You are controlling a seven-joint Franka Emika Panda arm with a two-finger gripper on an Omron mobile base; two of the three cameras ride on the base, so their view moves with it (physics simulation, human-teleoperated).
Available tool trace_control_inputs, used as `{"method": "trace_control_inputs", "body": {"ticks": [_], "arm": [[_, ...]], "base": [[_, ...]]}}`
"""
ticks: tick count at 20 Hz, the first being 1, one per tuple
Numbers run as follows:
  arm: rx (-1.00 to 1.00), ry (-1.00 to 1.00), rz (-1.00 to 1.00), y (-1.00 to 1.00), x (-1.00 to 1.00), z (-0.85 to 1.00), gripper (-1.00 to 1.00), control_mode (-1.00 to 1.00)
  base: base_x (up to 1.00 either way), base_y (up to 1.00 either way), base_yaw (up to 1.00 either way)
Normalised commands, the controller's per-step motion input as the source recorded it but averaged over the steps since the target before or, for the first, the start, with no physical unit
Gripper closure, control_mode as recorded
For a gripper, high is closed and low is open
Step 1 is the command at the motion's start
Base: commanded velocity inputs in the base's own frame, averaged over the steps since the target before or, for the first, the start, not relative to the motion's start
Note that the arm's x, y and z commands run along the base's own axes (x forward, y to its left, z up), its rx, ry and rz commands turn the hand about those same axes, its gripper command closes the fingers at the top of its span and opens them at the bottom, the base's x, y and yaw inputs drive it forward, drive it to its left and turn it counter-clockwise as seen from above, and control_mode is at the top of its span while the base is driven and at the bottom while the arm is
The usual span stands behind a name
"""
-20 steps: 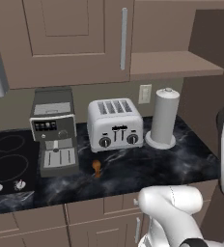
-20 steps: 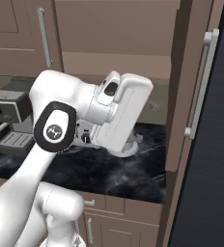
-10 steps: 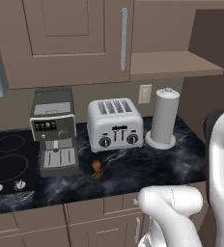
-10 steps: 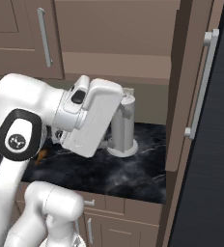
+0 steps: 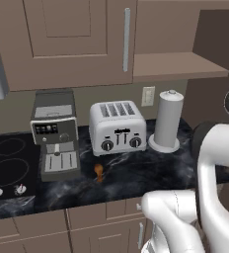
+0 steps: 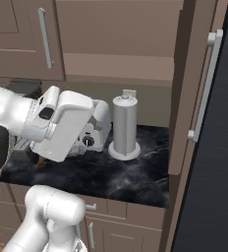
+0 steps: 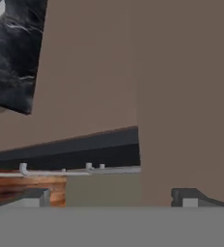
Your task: Retrieve the tupperware from the cabinet, then place the raw meat into the tupperware to avoid contamination.
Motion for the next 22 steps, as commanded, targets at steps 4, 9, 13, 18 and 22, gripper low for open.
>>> {"method": "trace_control_inputs", "body": {"ticks": [4,9,13,18,22], "arm": [[0.12,-0.24,0.03,0.62,-0.03,-0.15,-1.0,-1.0],[0.13,-0.29,0.03,0.66,-0.05,-0.09,-1.0,-1.0],[0.14,-0.29,0.04,0.67,-0.08,-0.04,-1.0,-1.0],[0.14,-0.24,0.06,0.62,-0.07,0.0,-1.0,-1.0],[0.15,-0.22,0.08,0.49,-0.05,0.0,-1.0,-1.0]], "base": [[0.0,0.0,0.0],[0.0,0.0,0.0],[0.0,0.0,0.0],[0.0,0.0,0.0],[0.0,0.0,0.0]]}}
